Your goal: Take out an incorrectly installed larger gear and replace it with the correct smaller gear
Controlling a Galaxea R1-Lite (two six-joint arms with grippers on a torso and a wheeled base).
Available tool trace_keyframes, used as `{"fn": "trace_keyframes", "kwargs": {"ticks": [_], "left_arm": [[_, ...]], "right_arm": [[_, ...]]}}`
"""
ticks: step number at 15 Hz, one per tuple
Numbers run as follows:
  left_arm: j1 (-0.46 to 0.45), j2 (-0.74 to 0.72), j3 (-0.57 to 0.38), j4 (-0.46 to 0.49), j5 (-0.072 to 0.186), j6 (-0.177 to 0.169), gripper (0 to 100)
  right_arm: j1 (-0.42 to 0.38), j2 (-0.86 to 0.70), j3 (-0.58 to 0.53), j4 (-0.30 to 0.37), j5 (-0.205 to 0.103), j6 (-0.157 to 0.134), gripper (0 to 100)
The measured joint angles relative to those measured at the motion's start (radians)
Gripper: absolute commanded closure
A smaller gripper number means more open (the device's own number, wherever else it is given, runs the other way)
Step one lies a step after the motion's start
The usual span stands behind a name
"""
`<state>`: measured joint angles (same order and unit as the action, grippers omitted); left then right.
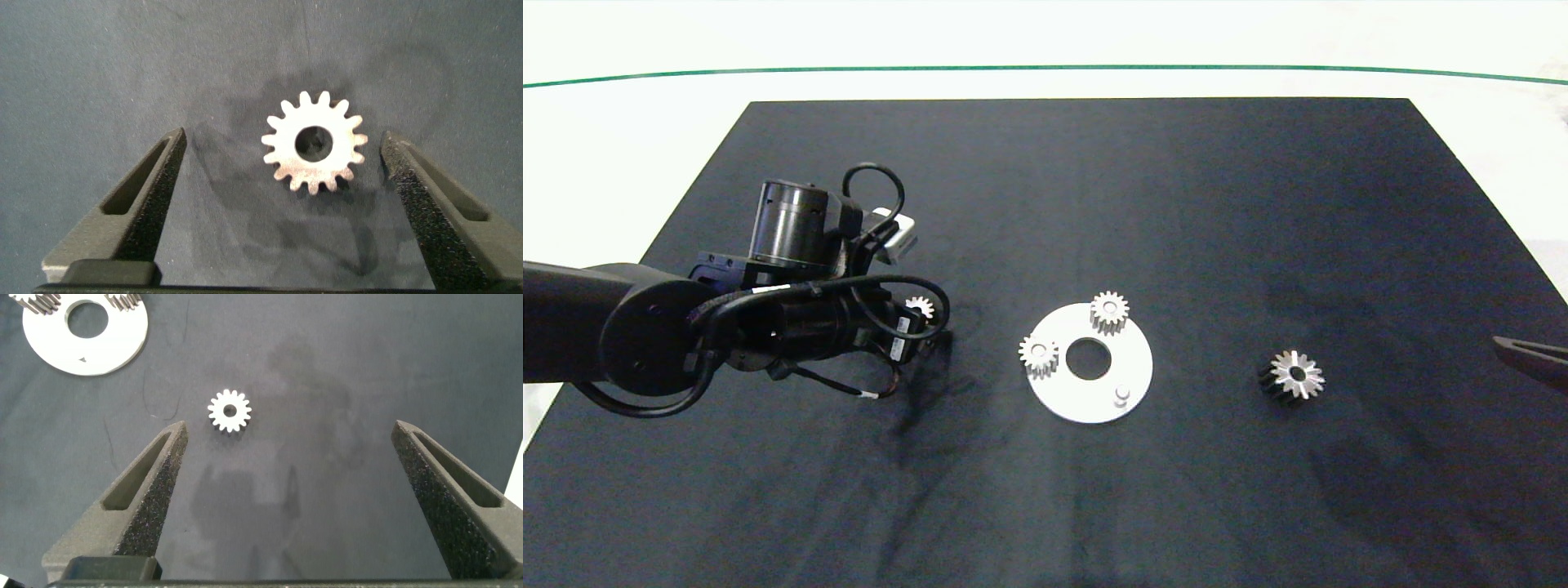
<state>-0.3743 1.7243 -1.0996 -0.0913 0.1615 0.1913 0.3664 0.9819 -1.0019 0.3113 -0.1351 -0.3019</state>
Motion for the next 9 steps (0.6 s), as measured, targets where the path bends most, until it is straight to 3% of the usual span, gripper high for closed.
{"fn": "trace_keyframes", "kwargs": {"ticks": [9], "left_arm": [[-0.009, 0.014, 0.016, -0.046, 0.007, 0.001, 23]], "right_arm": [[0.000, -0.001, 0.005, -0.001, 0.004, 0.008, 0]]}}
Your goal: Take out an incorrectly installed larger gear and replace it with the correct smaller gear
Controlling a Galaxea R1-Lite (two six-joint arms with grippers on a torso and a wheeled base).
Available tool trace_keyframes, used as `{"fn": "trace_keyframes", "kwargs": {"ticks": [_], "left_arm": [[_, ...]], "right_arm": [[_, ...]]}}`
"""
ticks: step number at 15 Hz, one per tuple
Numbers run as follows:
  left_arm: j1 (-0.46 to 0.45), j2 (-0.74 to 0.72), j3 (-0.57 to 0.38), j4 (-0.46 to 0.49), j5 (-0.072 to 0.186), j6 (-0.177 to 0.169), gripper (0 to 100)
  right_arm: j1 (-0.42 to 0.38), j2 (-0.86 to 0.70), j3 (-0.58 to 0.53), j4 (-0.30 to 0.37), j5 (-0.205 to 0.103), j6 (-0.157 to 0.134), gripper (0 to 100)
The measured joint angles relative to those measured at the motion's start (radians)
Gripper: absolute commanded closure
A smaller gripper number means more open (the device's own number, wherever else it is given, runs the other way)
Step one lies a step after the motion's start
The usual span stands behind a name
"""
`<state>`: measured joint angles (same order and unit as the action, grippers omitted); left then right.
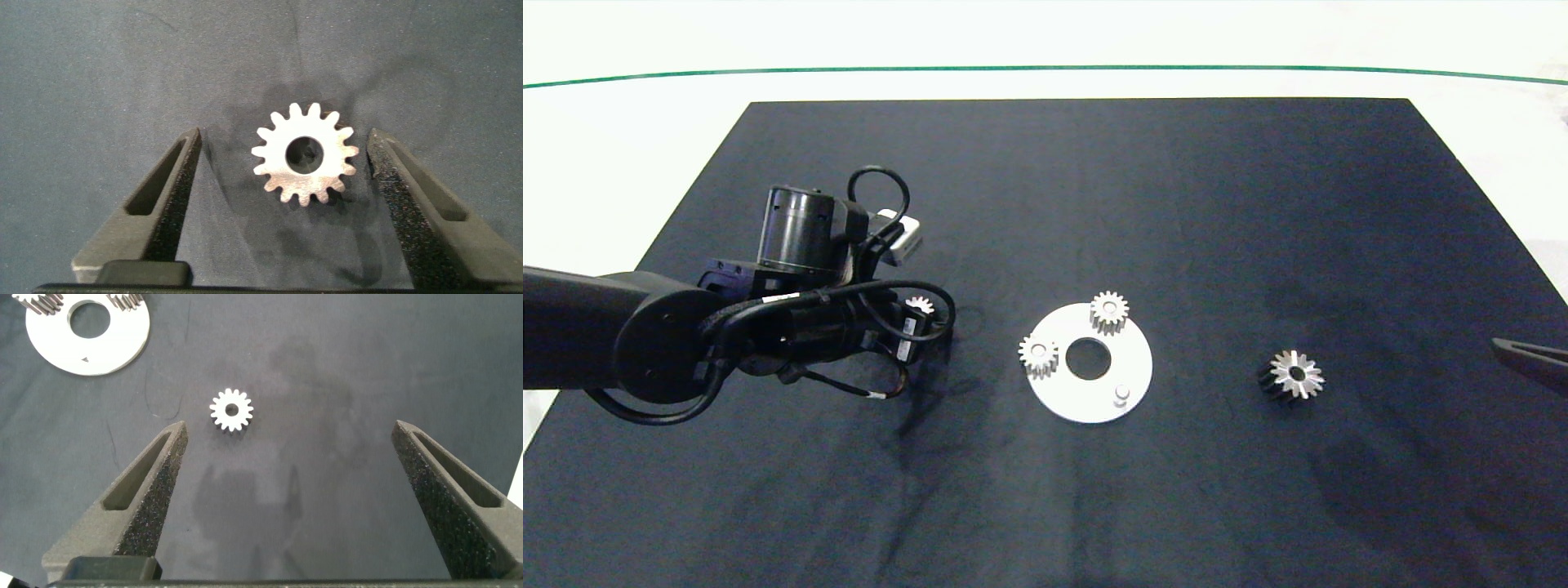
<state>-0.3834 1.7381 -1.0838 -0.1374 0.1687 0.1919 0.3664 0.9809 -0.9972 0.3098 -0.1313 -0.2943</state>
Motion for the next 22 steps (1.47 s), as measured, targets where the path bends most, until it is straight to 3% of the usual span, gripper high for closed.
{"fn": "trace_keyframes", "kwargs": {"ticks": [22], "left_arm": [[-0.009, 0.008, 0.007, -0.002, 0.017, 0.003, 68]], "right_arm": [[-0.002, -0.007, 0.007, 0.000, 0.006, 0.001, 0]]}}
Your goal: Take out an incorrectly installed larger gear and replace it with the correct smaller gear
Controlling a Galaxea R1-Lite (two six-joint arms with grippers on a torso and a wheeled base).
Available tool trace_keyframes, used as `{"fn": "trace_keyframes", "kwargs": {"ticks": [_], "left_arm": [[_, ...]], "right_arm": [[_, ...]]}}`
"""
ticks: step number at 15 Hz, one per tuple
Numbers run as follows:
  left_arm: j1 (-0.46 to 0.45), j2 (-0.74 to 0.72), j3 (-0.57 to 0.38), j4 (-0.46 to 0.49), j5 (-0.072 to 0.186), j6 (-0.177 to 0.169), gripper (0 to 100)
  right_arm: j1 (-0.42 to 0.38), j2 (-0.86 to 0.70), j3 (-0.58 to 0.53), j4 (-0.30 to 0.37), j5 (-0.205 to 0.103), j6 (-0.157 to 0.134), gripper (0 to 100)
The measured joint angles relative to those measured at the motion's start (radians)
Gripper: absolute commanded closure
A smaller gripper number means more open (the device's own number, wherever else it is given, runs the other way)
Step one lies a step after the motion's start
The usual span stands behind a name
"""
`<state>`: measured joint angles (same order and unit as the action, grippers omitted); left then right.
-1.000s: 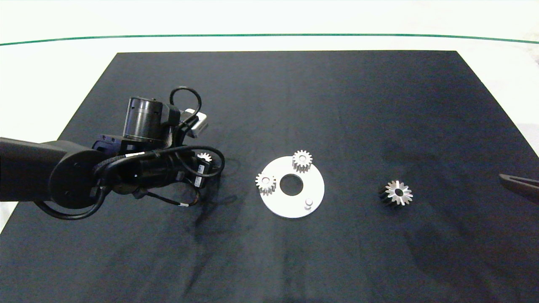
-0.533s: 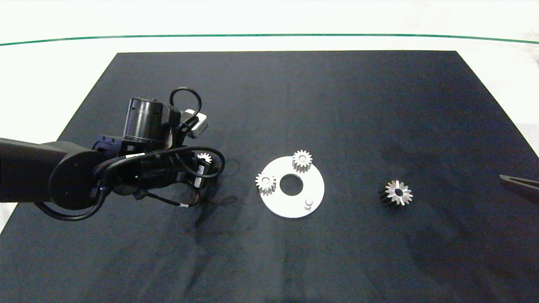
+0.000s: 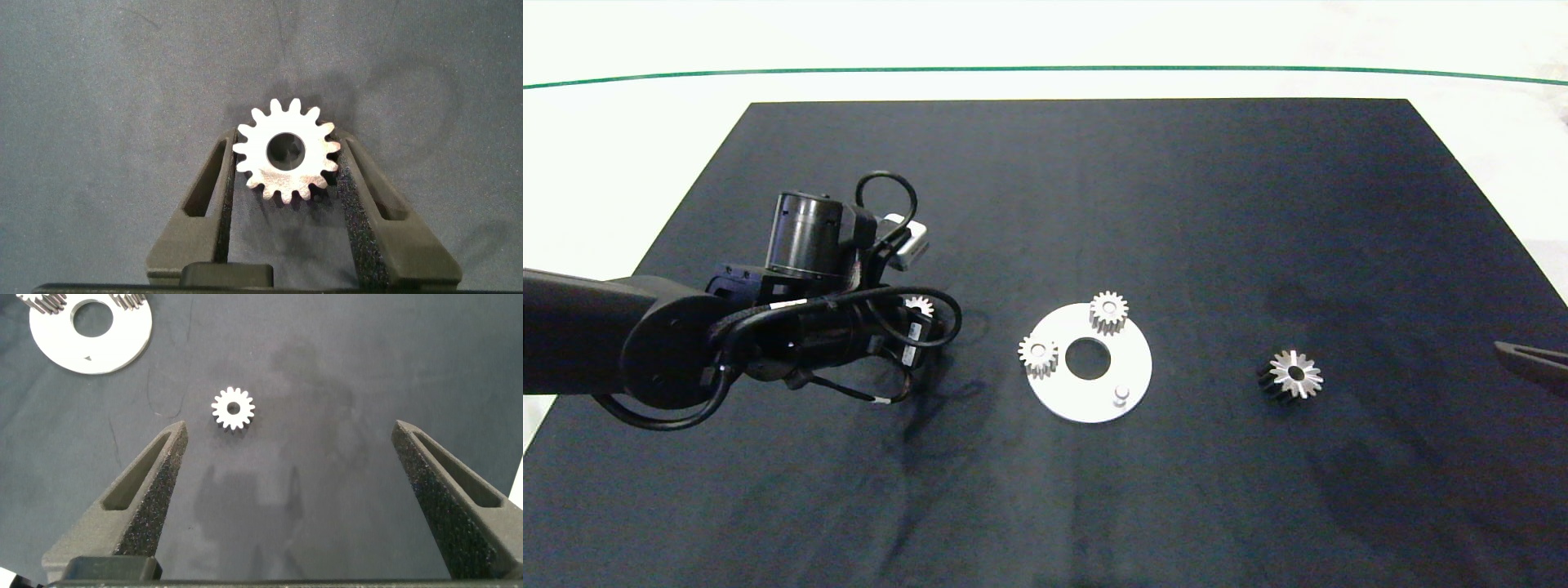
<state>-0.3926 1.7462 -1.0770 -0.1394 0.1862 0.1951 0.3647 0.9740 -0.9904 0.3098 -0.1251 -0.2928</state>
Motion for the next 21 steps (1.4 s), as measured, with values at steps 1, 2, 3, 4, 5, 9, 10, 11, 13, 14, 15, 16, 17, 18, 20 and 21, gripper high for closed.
{"fn": "trace_keyframes", "kwargs": {"ticks": [1, 2, 3, 4, 5, 9, 10, 11, 13, 14, 15, 16, 17, 18, 20, 21], "left_arm": [[-0.001, 0.000, 0.000, 0.000, 0.000, 0.000, 70], [-0.001, 0.000, 0.000, 0.001, 0.000, 0.000, 71], [-0.002, 0.000, 0.001, 0.001, 0.002, 0.000, 74], [-0.004, 0.000, 0.002, 0.000, 0.003, 0.000, 76], [-0.005, 0.000, 0.003, 0.000, 0.009, 0.000, 77], [-0.011, 0.000, 0.006, 0.000, 0.010, -0.001, 84], [-0.013, 0.000, 0.006, 0.000, 0.010, -0.002, 84], [-0.016, -0.001, 0.006, 0.001, 0.010, -0.002, 84], [-0.018, -0.003, 0.004, 0.003, 0.010, -0.001, 84], [-0.018, -0.004, 0.001, 0.005, 0.010, 0.000, 84], [-0.018, -0.005, -0.001, 0.006, 0.010, 0.001, 84], [-0.019, -0.008, -0.002, 0.007, 0.010, 0.001, 84], [-0.019, -0.011, -0.003, 0.009, 0.010, 0.002, 84], [-0.019, -0.016, -0.003, 0.009, 0.010, 0.002, 84], [-0.021, -0.026, -0.002, 0.009, 0.010, 0.004, 84], [-0.022, -0.031, -0.001, 0.008, 0.010, 0.004, 84]], "right_arm": [[0.000, 0.000, 0.000, 0.000, 0.000, 0.000, 0], [0.000, -0.001, 0.001, 0.000, 0.000, 0.000, 0], [0.000, -0.001, 0.001, 0.000, 0.000, 0.000, 0], [0.000, -0.001, 0.002, 0.000, 0.000, 0.000, 0], [0.000, -0.003, 0.005, 0.000, 0.000, 0.000, 0], [0.000, -0.010, 0.017, 0.000, 0.000, 0.000, 0], [0.000, -0.011, 0.017, 0.000, 0.000, 0.000, 0], [0.000, -0.011, 0.017, 0.000, 0.000, 0.000, 0], [0.000, -0.012, 0.017, -0.001, 0.000, 0.000, 0], [0.000, -0.012, 0.017, -0.001, 0.000, 0.000, 0], [0.000, -0.012, 0.016, -0.001, 0.000, 0.000, 0], [0.000, -0.012, 0.015, -0.001, 0.000, 0.000, 0], [0.000, -0.013, 0.015, -0.001, 0.000, 0.000, 0], [0.000, -0.015, 0.015, -0.002, 0.000, 0.000, 0], [0.000, -0.018, 0.015, -0.001, -0.001, 0.000, 0], [0.000, -0.019, 0.015, -0.001, -0.001, 0.000, 0]]}}
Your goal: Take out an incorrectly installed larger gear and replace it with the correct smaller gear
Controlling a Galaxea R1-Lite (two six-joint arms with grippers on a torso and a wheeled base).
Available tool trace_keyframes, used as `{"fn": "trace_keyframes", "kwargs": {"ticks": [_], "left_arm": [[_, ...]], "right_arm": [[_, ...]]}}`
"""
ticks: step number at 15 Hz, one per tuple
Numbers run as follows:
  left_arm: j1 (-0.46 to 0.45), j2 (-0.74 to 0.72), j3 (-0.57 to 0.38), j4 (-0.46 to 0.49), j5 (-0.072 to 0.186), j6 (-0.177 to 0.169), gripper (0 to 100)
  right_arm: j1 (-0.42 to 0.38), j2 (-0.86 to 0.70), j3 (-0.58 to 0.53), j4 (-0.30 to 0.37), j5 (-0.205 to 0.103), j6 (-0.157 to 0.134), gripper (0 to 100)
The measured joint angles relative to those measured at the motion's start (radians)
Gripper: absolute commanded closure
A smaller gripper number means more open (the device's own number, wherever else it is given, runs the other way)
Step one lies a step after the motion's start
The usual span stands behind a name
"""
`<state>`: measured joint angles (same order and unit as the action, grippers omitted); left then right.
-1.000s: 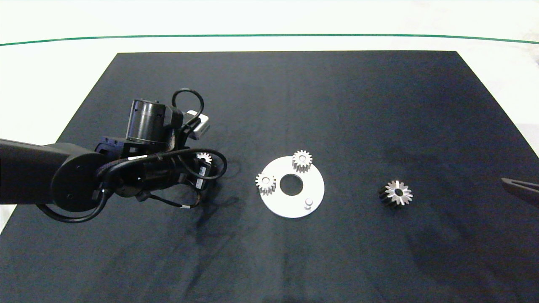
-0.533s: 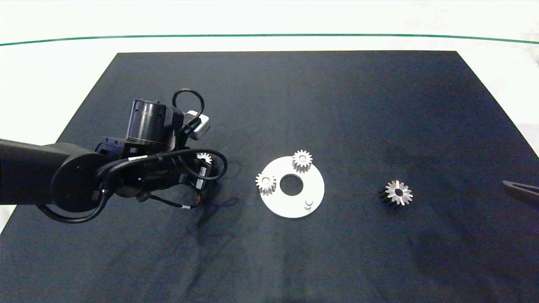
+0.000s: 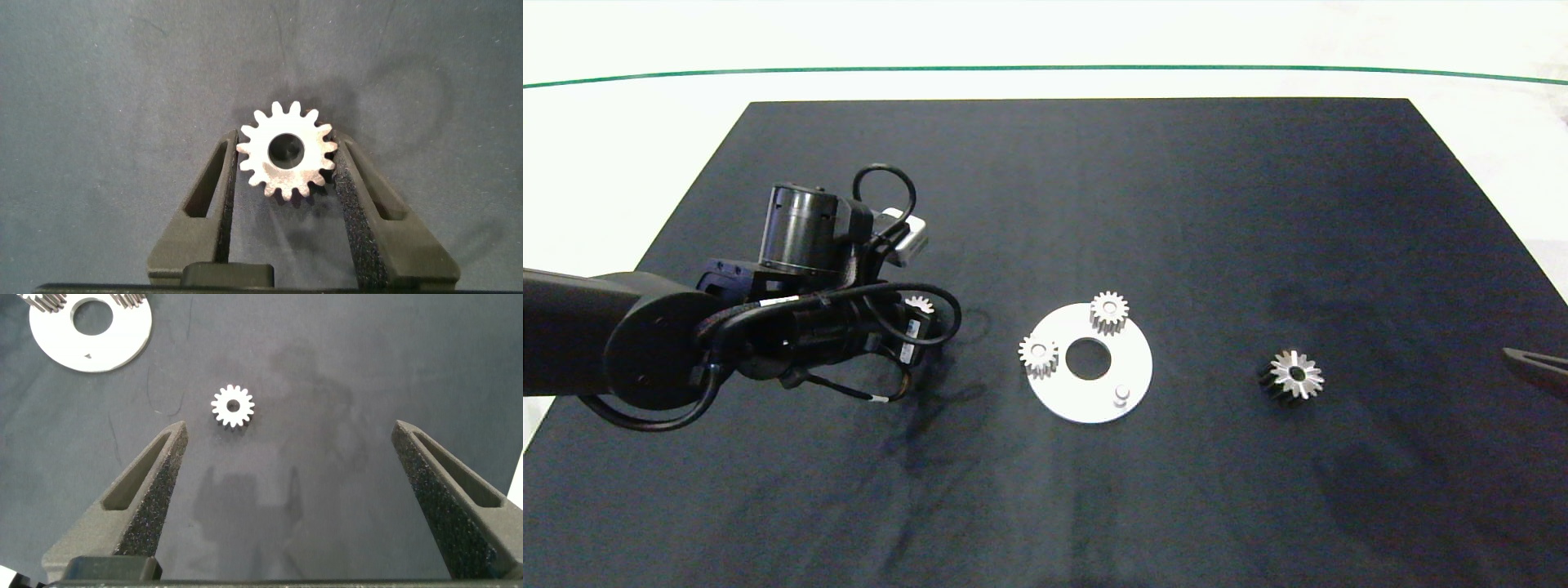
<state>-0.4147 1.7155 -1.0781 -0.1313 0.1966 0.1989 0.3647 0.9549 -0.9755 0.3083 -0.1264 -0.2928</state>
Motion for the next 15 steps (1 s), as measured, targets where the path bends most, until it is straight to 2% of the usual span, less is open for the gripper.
{"fn": "trace_keyframes", "kwargs": {"ticks": [7, 12, 13, 15], "left_arm": [[-0.039, -0.043, 0.005, 0.006, 0.001, 0.000, 84], [-0.045, -0.071, -0.006, 0.096, 0.001, 0.001, 84], [-0.045, -0.073, -0.006, 0.095, 0.001, 0.001, 0], [-0.044, -0.076, -0.008, 0.095, 0.001, 0.000, 0]], "right_arm": [[0.000, -0.011, -0.001, 0.001, -0.001, -0.001, 0], [0.000, -0.017, 0.001, 0.001, -0.002, -0.001, 0], [0.000, -0.017, 0.001, 0.001, -0.002, -0.001, 0], [0.000, -0.017, 0.001, 0.001, -0.002, -0.001, 0]]}}
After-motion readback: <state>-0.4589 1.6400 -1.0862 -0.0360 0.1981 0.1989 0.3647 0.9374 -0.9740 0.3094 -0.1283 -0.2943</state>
